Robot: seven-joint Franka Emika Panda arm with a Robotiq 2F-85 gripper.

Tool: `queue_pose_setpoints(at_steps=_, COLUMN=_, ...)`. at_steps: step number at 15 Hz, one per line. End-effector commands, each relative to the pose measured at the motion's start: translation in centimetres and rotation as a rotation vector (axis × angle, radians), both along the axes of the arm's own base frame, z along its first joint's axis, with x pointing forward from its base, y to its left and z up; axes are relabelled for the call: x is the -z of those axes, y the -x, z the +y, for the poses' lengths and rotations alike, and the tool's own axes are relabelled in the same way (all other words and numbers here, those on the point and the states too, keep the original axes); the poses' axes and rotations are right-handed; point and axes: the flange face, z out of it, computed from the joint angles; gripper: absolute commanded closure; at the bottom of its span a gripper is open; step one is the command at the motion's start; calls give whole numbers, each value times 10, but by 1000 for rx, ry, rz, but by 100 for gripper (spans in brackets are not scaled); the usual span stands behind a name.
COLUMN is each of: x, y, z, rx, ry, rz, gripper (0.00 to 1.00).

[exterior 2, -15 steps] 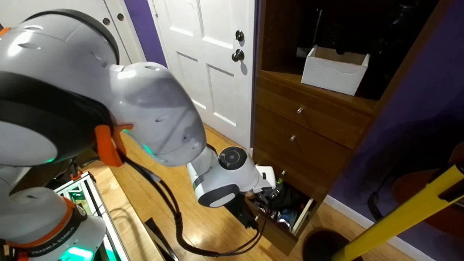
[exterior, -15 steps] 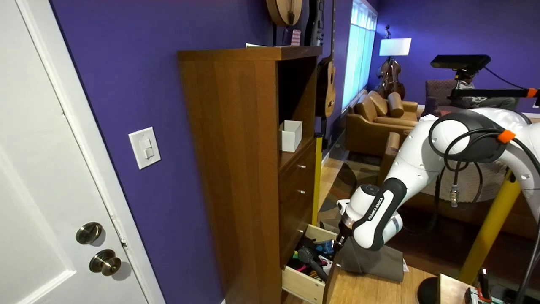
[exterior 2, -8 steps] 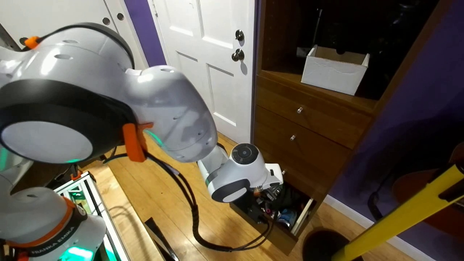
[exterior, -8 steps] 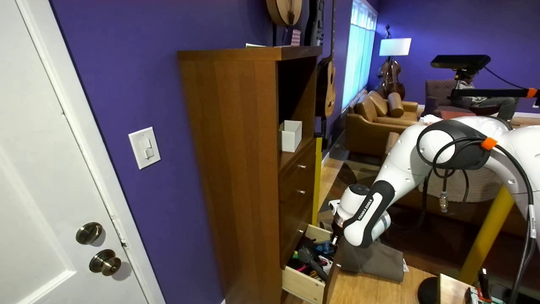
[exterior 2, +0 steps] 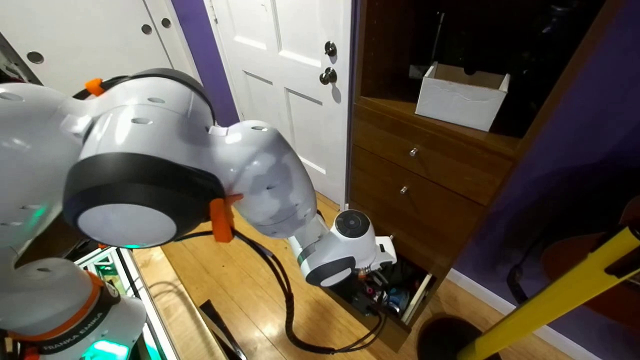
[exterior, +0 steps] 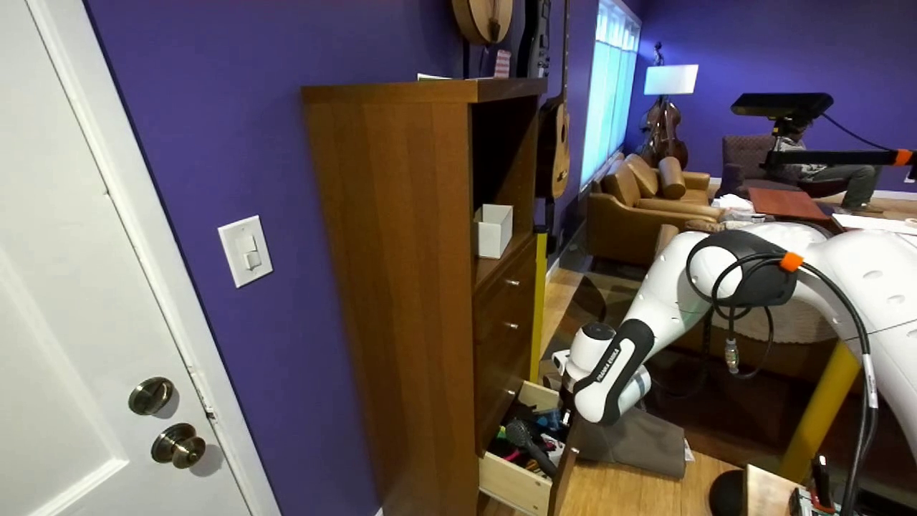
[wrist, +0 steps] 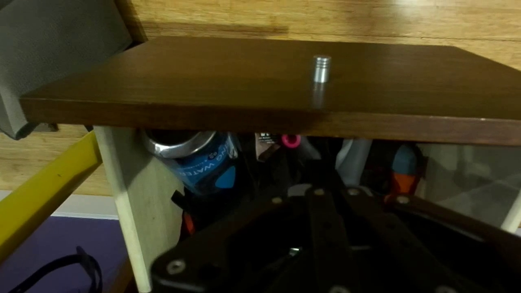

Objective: Open the third to bottom drawer of the cabinet

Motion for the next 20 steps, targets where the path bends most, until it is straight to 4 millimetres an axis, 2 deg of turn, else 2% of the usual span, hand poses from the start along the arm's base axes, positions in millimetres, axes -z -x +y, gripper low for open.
queue_pose_setpoints(at_steps=1, x=25, y=-3, z=-7, rx=-19, ry=5, rz=53, gripper=100)
queue_pose_setpoints(at_steps=3, x=31, y=-1, z=-9, rx=-10, ry=1, rz=76, gripper=100)
queue_pose_setpoints(at_steps=8, x=31, y=6, z=-13, rx=62, ry=1, rz=153, gripper=100)
queue_pose_setpoints(at_steps=13, x=37, y=22, z=-18, rx=145, ry=23, rz=263, gripper=100)
queue_pose_setpoints(at_steps=16, x=35, y=20, z=-15, rx=144, ry=14, rz=250, gripper=100)
queue_pose_setpoints(at_steps=20, x=27, y=15, z=-5, rx=39, ry=-30, rz=152, gripper=100)
